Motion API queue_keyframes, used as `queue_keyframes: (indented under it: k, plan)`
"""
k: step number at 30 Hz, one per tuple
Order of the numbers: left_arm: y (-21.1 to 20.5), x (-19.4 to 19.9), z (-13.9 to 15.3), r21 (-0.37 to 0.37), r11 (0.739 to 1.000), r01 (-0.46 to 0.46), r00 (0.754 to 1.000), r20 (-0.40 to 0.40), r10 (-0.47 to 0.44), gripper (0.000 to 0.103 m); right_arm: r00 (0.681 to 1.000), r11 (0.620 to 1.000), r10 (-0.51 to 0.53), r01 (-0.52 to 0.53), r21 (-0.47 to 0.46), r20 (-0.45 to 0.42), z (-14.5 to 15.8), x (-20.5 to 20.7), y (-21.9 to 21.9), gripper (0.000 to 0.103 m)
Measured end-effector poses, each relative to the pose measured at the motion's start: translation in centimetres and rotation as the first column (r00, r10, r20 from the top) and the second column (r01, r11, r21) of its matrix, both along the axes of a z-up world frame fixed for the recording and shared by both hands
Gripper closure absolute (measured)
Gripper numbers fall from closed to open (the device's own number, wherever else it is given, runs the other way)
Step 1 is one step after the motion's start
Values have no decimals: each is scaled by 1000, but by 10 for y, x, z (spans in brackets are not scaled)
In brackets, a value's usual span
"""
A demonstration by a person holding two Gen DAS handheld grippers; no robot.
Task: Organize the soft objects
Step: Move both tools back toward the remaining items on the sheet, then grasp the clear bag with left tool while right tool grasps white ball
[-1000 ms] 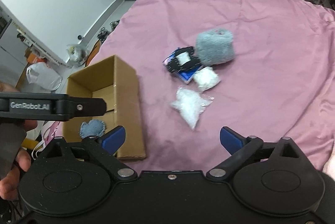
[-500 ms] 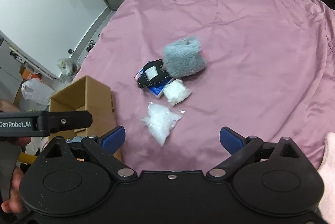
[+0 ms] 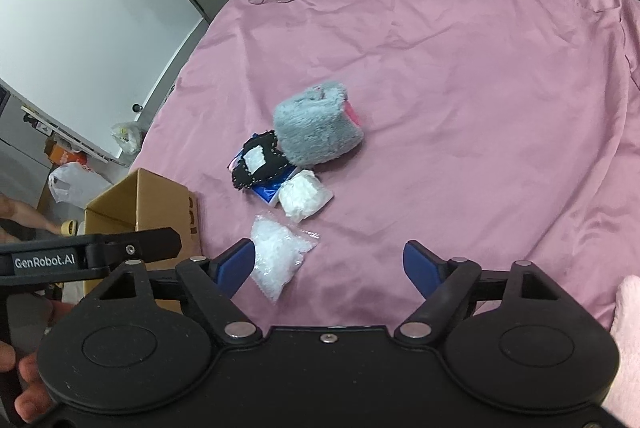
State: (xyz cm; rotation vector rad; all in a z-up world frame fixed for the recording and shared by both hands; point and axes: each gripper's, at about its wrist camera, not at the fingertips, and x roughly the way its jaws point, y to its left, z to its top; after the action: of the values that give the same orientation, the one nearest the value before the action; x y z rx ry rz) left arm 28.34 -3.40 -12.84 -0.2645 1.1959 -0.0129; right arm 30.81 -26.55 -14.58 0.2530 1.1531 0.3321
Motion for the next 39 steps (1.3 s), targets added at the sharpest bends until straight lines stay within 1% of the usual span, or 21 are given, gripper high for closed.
queue_keyframes:
  k: [2, 3, 5, 7, 10, 13, 18, 21, 23, 26, 27, 28, 30, 32, 35, 39]
  plan:
    - [-4, 2, -5, -7, 1000, -8, 1000, -6, 8, 8, 1000, 1000, 2, -1, 11, -8, -4, 4, -5, 27]
    - [-6, 2, -7, -11, 1000, -8, 1000, -11, 8, 12, 1000, 1000, 1, -1, 16, -13, -6, 6, -7, 27]
    - [-10, 4, -14, -15, 1000, -8, 1000, -25, 7, 16, 1000, 1000, 0, 1, 26, -24, -11, 11, -11, 28]
    - [-14, 8, -22, -22, 1000, -7, 999, -45, 6, 25, 999, 999, 1, 0, 32, -33, -15, 16, -14, 30]
    - [-20, 13, -36, -46, 999, -3, 996, -84, -1, 33, 999, 999, 5, -3, 42, -48, -22, 23, -17, 30]
    - [-28, 19, -49, -51, 999, 13, 993, -120, -19, 37, 998, 999, 9, -6, 49, -59, -26, 30, -20, 30]
    - [-35, 31, -65, -57, 998, 25, 986, -161, -34, 38, 996, 998, 26, -21, 56, -86, -36, 41, -18, 32]
    - [-39, 39, -72, -48, 998, 44, 983, -178, -52, 40, 994, 998, 33, -26, 65, -105, -43, 48, -15, 34]
    - [-40, 44, -77, -28, 998, 53, 980, -189, -57, 40, 992, 997, 36, -28, 67, -118, -47, 53, -12, 34]
    - [-37, 52, -85, -22, 998, 52, 975, -217, -56, 41, 990, 997, 43, -34, 71, -133, -53, 60, -7, 35]
    - [-36, 54, -88, -20, 998, 54, 972, -227, -57, 42, 989, 997, 46, -36, 71, -137, -54, 62, -6, 35]
    - [-35, 56, -90, -20, 998, 60, 970, -235, -63, 47, 989, 997, 48, -38, 69, -142, -55, 64, -3, 35]
    - [-32, 59, -98, -36, 997, 67, 962, -264, -74, 56, 987, 997, 52, -42, 66, -150, -57, 67, 1, 34]
    - [-29, 60, -103, -56, 996, 67, 957, -280, -80, 59, 986, 997, 58, -49, 62, -158, -59, 71, 7, 35]
    - [-30, 63, -110, -80, 993, 87, 948, -298, -107, 70, 983, 997, 67, -59, 53, -170, -64, 77, 17, 34]
    - [-28, 65, -115, -101, 989, 107, 943, -305, -133, 73, 980, 997, 78, -72, 40, -181, -68, 83, 31, 34]
